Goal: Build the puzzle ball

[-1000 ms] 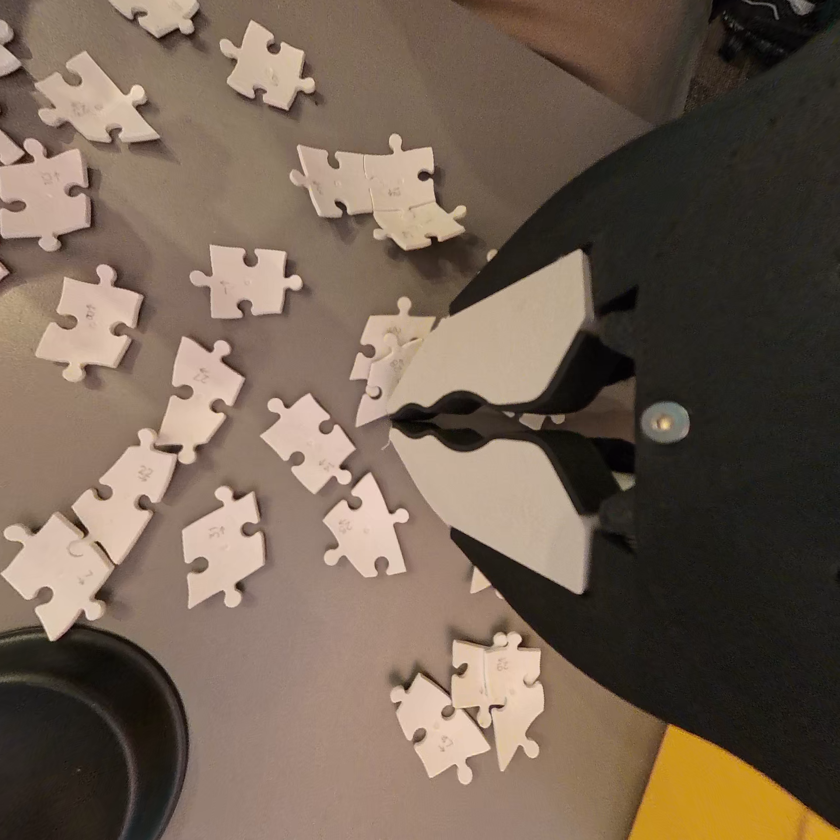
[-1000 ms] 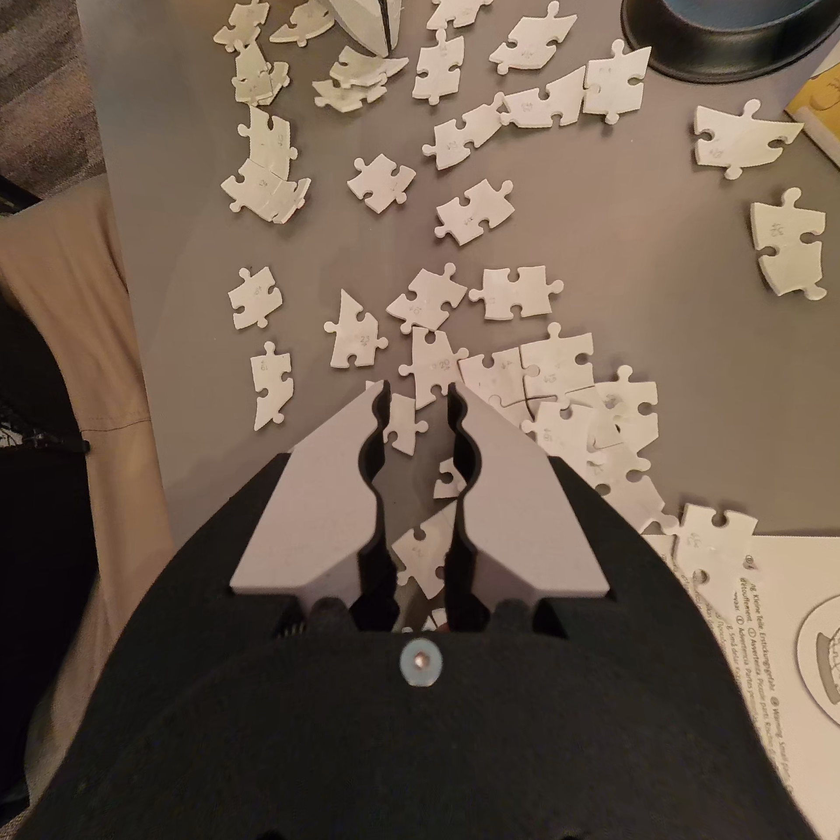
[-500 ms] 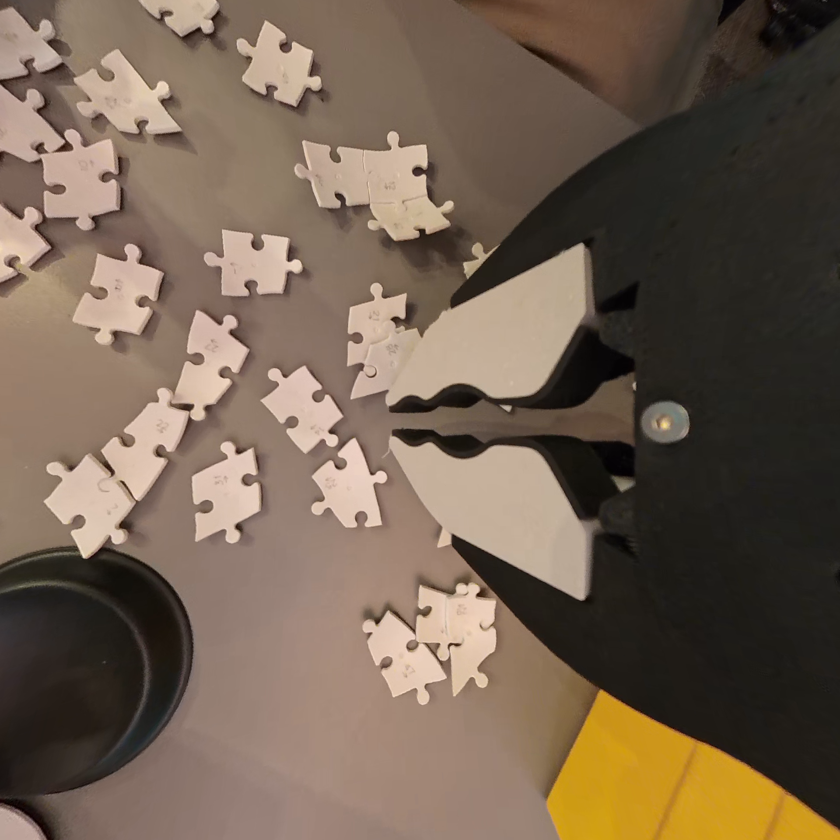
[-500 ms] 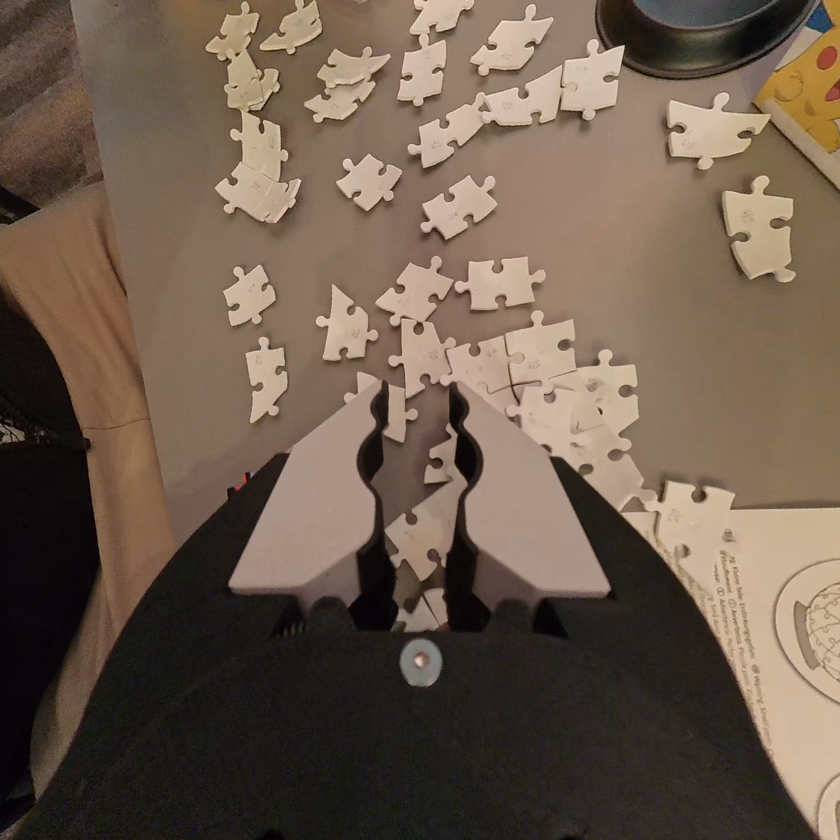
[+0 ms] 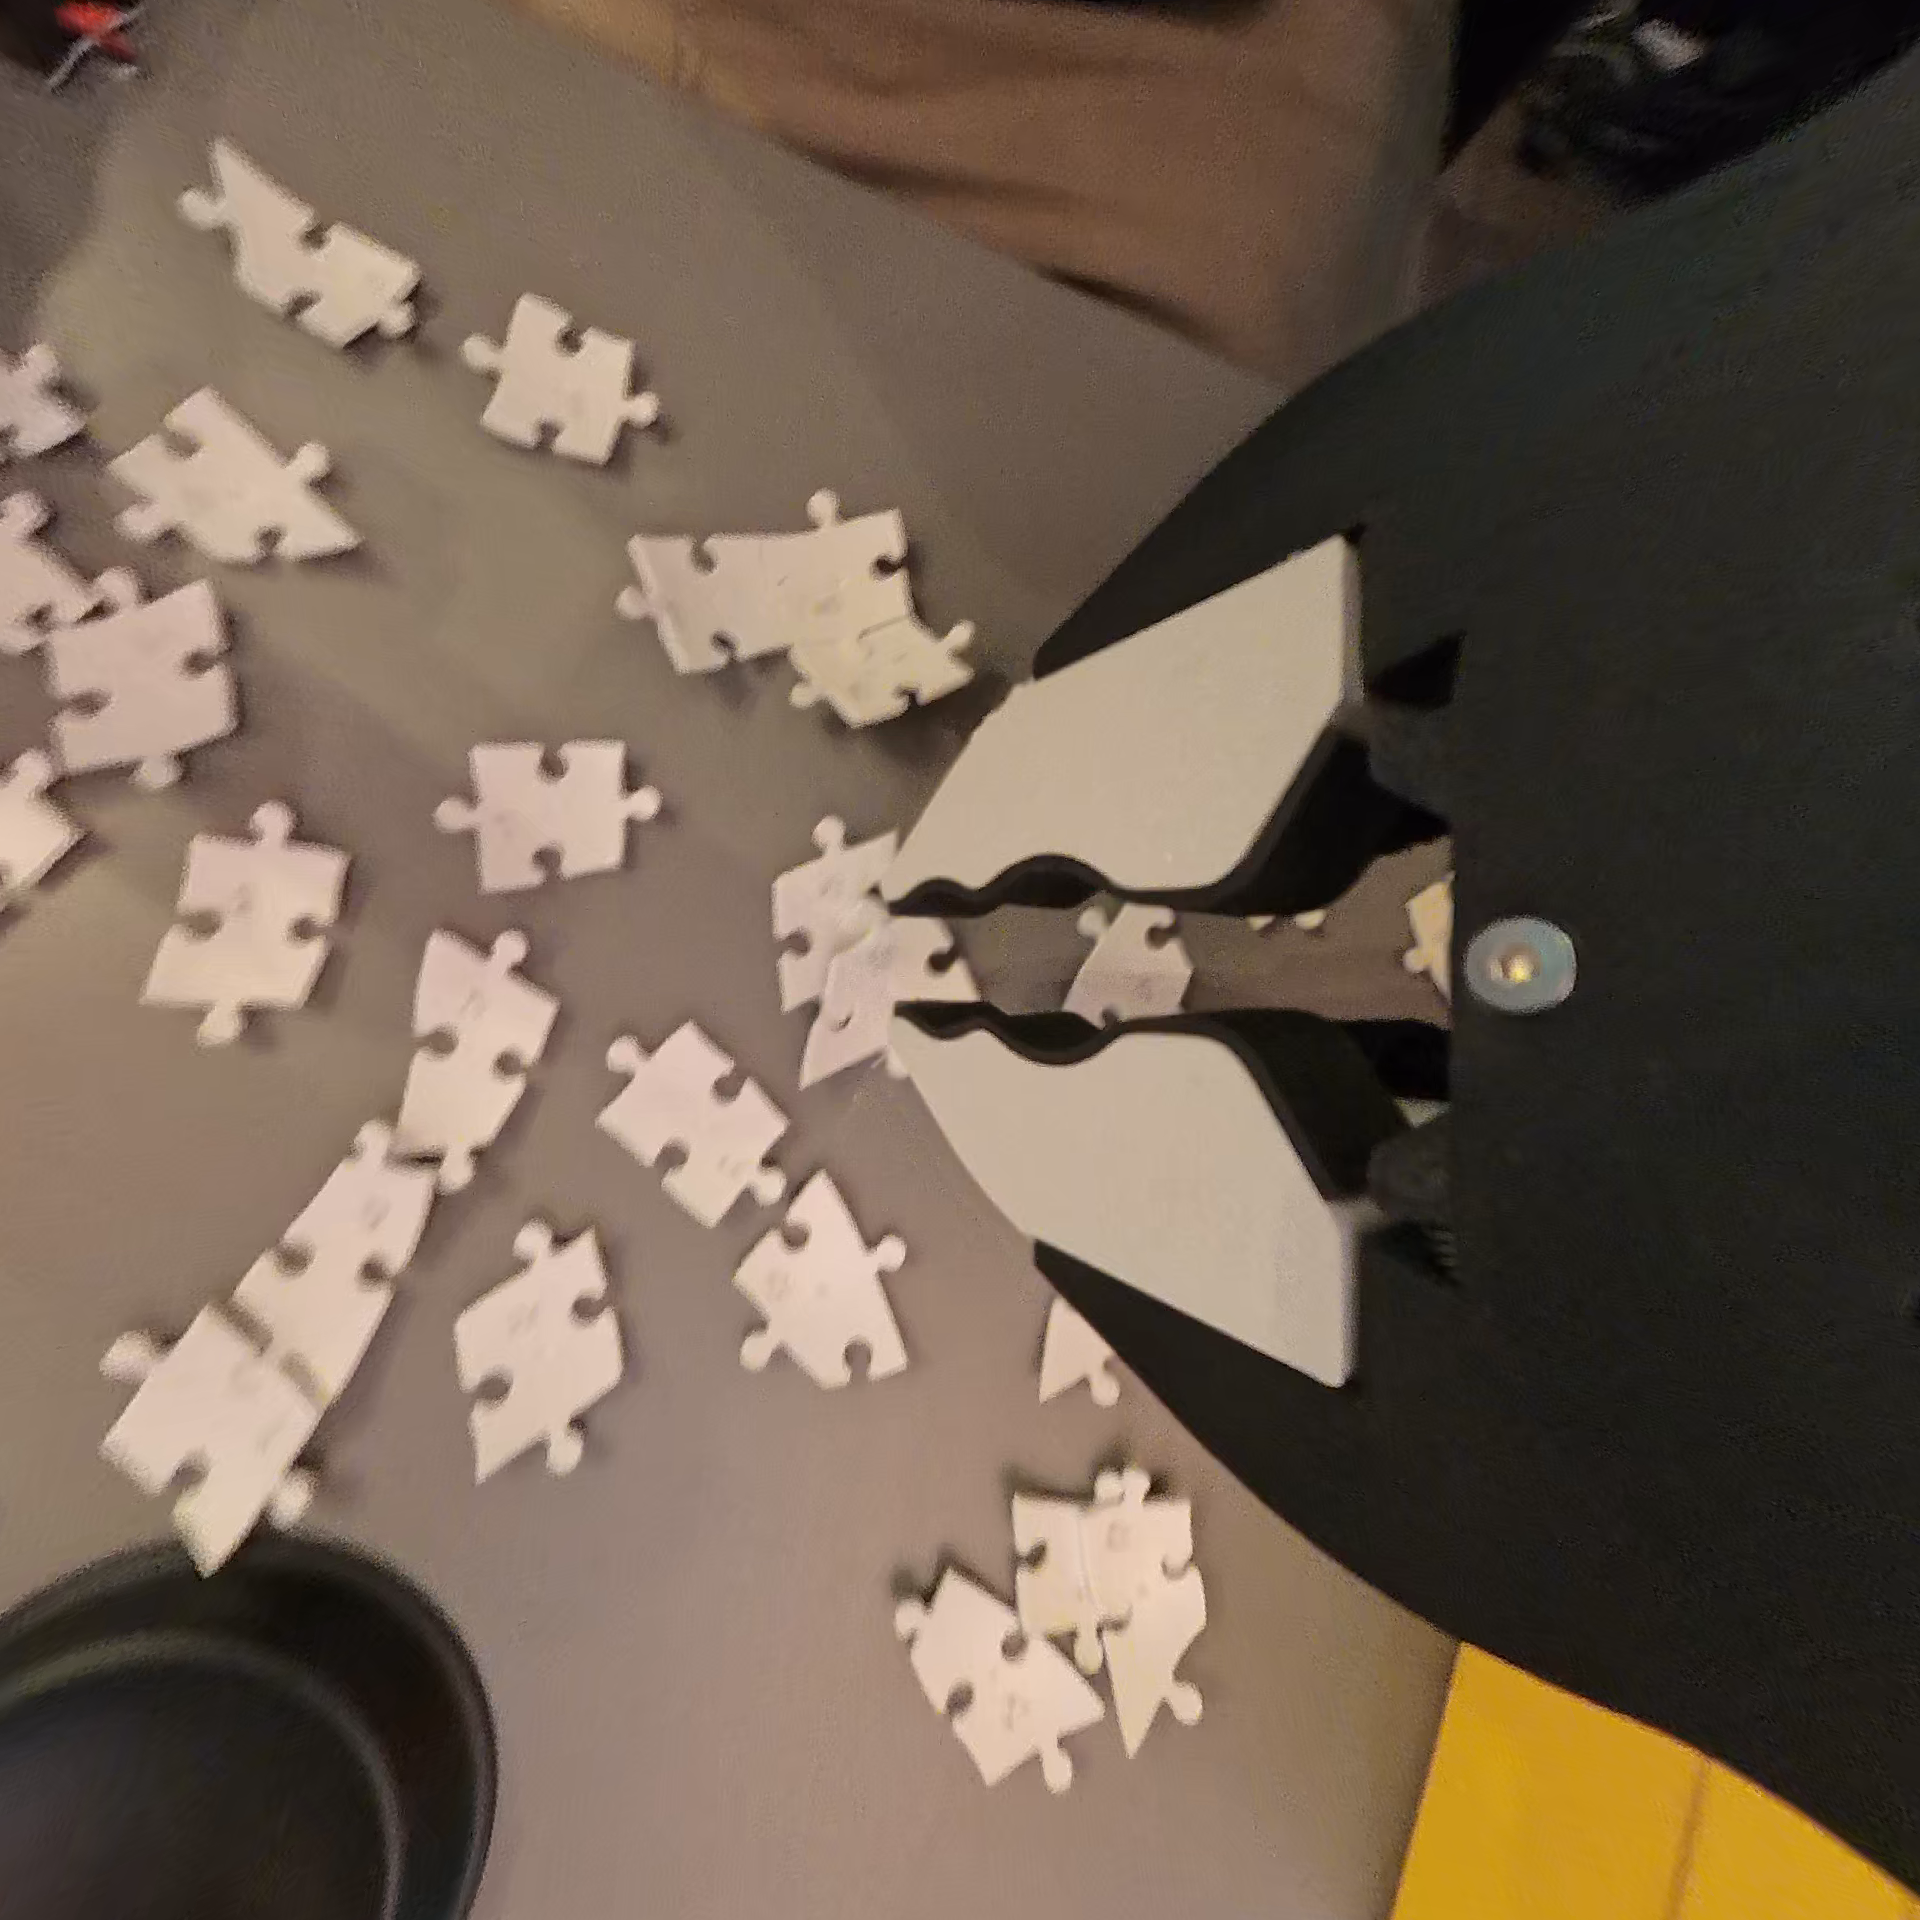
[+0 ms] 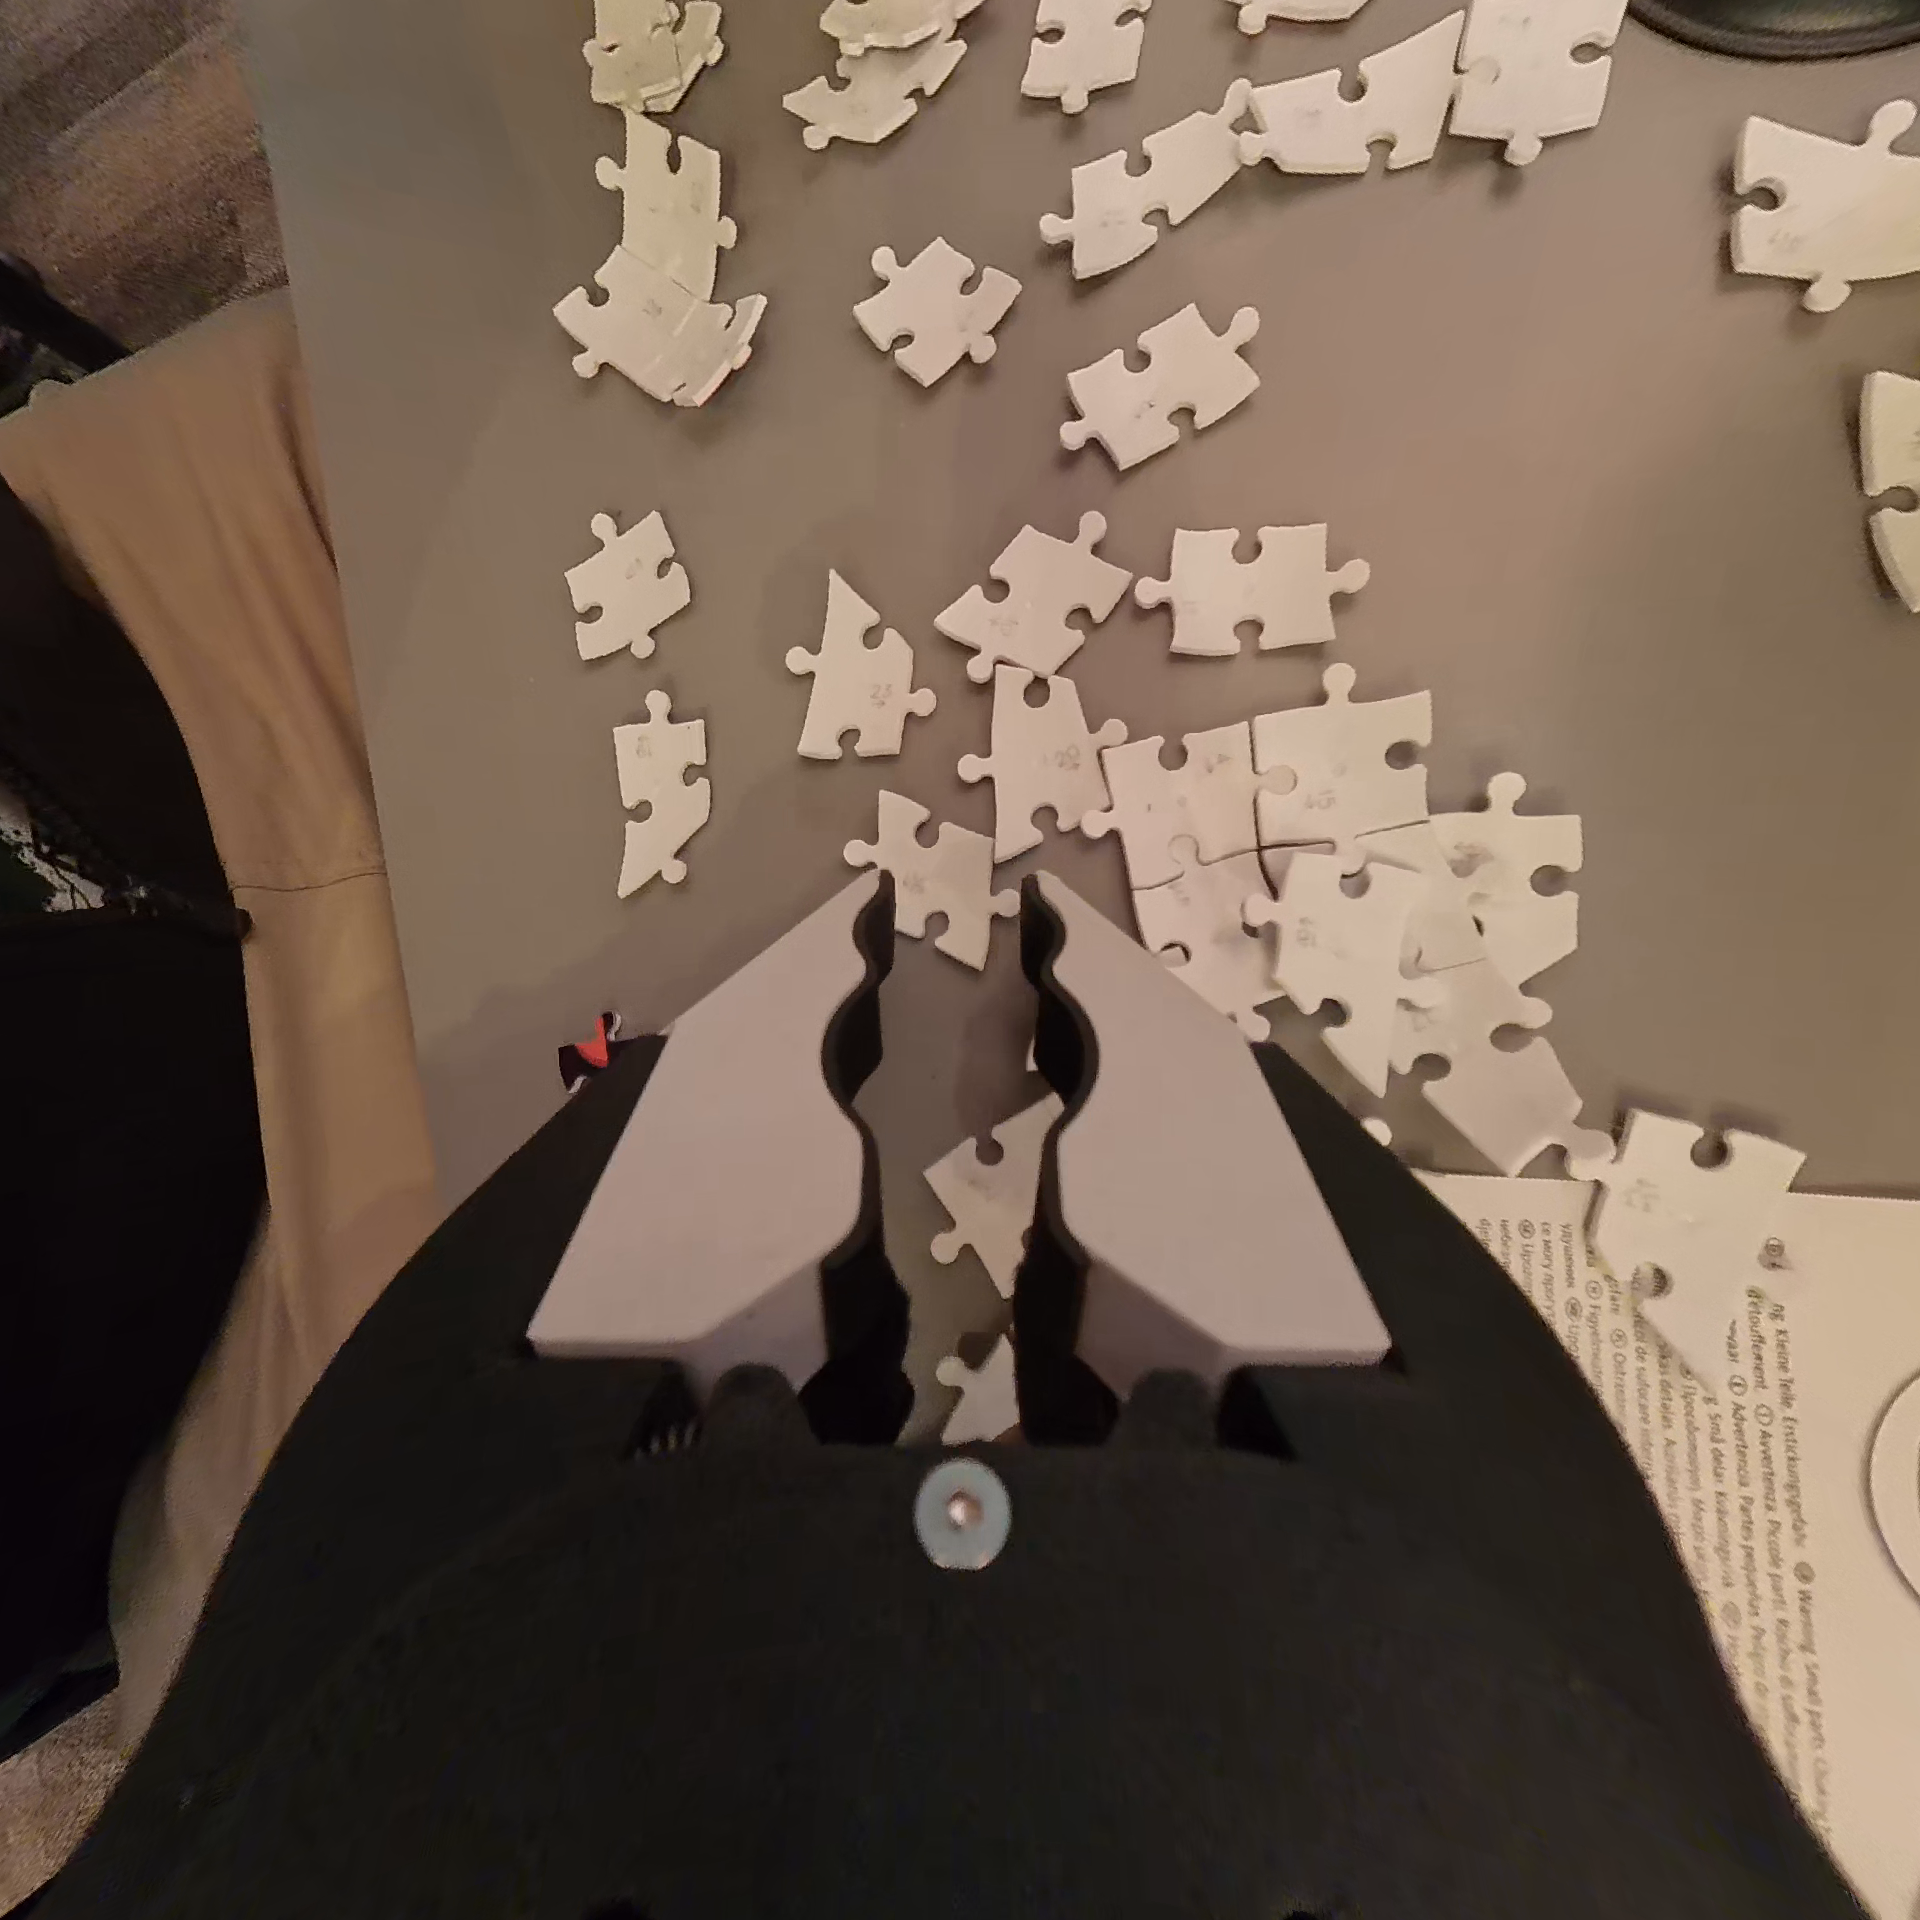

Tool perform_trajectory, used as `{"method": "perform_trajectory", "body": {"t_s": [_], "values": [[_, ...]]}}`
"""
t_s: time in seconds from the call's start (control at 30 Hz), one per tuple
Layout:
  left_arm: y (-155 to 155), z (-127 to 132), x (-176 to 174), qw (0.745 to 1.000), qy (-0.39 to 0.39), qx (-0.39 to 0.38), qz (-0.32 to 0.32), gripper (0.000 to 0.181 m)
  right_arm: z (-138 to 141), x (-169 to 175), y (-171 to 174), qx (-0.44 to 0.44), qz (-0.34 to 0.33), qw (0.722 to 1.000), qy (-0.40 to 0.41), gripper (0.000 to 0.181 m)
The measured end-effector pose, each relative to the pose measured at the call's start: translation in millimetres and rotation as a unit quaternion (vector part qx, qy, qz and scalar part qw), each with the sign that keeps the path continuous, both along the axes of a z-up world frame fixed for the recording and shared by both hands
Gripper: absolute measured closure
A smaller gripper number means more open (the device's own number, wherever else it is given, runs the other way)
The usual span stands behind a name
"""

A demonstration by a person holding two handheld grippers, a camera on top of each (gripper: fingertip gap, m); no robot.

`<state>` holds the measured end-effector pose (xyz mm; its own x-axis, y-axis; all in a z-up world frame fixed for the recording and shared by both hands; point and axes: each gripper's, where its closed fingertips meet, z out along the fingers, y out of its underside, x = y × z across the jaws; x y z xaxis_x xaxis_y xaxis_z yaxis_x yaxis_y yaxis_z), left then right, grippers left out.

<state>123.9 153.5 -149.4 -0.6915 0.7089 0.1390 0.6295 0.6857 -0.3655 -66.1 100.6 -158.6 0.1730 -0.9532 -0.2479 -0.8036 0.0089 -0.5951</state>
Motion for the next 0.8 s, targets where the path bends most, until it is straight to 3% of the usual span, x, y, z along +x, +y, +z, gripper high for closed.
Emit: {"method": "perform_trajectory", "body": {"t_s": [0.3,0.63,0.8], "values": [[55.9,-21.1,10.5,0.988,-0.072,0.122,-0.068,0.155,-1.2,0.6,2.5,0.004,0.004,1.000,0.000,0.159],[51.6,-24.3,25.8,0.986,-0.116,0.111,-0.054,0.157,-0.3,-0.2,1.4,0.004,0.001,1.000,-0.002,0.159],[59.9,-23.4,22.0,0.984,-0.118,0.119,-0.065,0.146,0.2,0.0,0.5,0.004,-0.001,1.000,-0.002,0.158]]}}
